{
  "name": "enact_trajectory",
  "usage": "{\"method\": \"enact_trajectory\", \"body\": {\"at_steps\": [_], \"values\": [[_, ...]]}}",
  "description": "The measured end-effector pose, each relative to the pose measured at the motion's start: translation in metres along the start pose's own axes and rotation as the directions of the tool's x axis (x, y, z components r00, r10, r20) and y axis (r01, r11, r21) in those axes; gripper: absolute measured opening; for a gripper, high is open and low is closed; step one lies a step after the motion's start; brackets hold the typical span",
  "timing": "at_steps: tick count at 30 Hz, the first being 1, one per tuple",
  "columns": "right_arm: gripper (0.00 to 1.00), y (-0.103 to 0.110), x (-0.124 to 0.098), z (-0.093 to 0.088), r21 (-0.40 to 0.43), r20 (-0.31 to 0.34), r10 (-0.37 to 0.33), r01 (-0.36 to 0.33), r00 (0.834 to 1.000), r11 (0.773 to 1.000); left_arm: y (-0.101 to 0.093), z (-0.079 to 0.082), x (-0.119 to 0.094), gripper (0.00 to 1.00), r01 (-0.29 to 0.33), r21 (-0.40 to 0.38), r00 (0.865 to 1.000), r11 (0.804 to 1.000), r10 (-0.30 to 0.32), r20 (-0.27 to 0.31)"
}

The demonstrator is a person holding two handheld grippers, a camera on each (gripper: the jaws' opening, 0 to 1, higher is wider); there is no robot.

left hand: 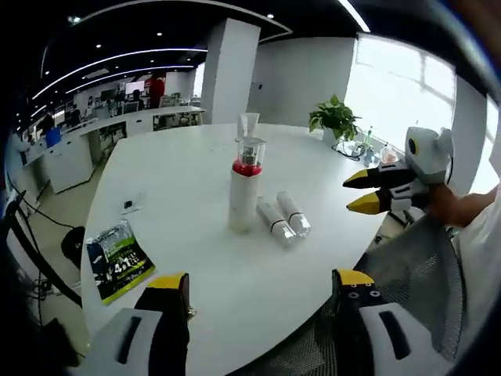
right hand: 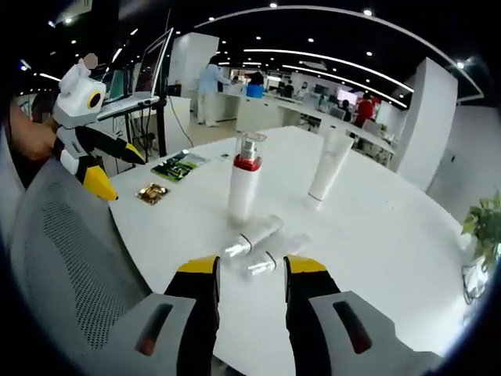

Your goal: Arrange the skincare products in the storage area until every visible bottle or jar stands upright without overlapping.

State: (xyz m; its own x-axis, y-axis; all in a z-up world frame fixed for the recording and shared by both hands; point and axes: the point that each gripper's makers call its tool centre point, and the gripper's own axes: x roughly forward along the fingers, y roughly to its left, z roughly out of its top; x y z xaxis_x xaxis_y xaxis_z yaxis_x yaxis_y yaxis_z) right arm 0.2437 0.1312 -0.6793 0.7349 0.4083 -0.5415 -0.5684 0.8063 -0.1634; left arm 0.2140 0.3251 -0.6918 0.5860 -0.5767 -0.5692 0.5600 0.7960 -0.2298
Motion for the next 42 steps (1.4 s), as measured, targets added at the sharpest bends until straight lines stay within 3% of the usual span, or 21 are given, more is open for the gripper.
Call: {"method": "enact_trajectory", "body": {"at_steps": [8, 13, 14, 23, 30, 34, 36, 37, 42], "values": [[0.32, 0.002, 0.001, 0.000, -0.009, -0.002, 0.003, -0.003, 1.000, 1.000, 0.011, 0.007, 0.005, 0.75, -0.030, -0.001, 0.999, 1.000, 0.030, 0.021], [0.33, 0.003, 0.001, -0.001, 0.002, -0.005, 0.008, -0.008, 1.000, 1.000, 0.012, -0.004, 0.014, 0.73, -0.035, 0.041, 0.999, 0.999, 0.036, -0.014], [0.33, 0.004, 0.001, 0.000, 0.009, -0.005, 0.014, -0.013, 1.000, 1.000, 0.016, -0.008, 0.014, 0.71, -0.059, 0.083, 0.998, 0.995, 0.062, -0.033], [0.36, 0.021, 0.006, -0.001, -0.030, -0.026, 0.083, -0.084, 0.996, 0.996, 0.009, -0.010, 0.014, 0.67, -0.049, 0.139, 0.998, 0.989, 0.054, -0.035], [0.53, 0.034, 0.010, 0.012, -0.028, 0.013, 0.186, -0.185, 0.983, 0.982, 0.014, -0.012, 0.011, 0.63, -0.068, 0.146, 0.996, 0.987, 0.075, -0.043], [0.60, 0.032, 0.020, 0.024, -0.027, 0.033, 0.233, -0.232, 0.972, 0.972, 0.011, -0.005, 0.010, 0.64, -0.057, 0.127, 0.998, 0.990, 0.058, -0.008], [0.64, 0.027, 0.026, 0.032, 0.028, 0.052, 0.243, -0.245, 0.969, 0.969, 0.009, -0.003, 0.010, 0.64, -0.048, 0.125, 0.999, 0.991, 0.048, 0.003], [0.66, 0.022, 0.029, 0.042, 0.056, 0.097, 0.239, -0.245, 0.966, 0.968, 0.007, -0.004, 0.011, 0.64, -0.042, 0.127, 0.999, 0.991, 0.042, 0.002], [0.82, 0.016, 0.038, 0.064, 0.150, 0.170, 0.283, -0.309, 0.944, 0.939, 0.000, -0.009, 0.015, 0.64, -0.018, 0.151, 0.999, 0.988, 0.023, -0.030]]}}
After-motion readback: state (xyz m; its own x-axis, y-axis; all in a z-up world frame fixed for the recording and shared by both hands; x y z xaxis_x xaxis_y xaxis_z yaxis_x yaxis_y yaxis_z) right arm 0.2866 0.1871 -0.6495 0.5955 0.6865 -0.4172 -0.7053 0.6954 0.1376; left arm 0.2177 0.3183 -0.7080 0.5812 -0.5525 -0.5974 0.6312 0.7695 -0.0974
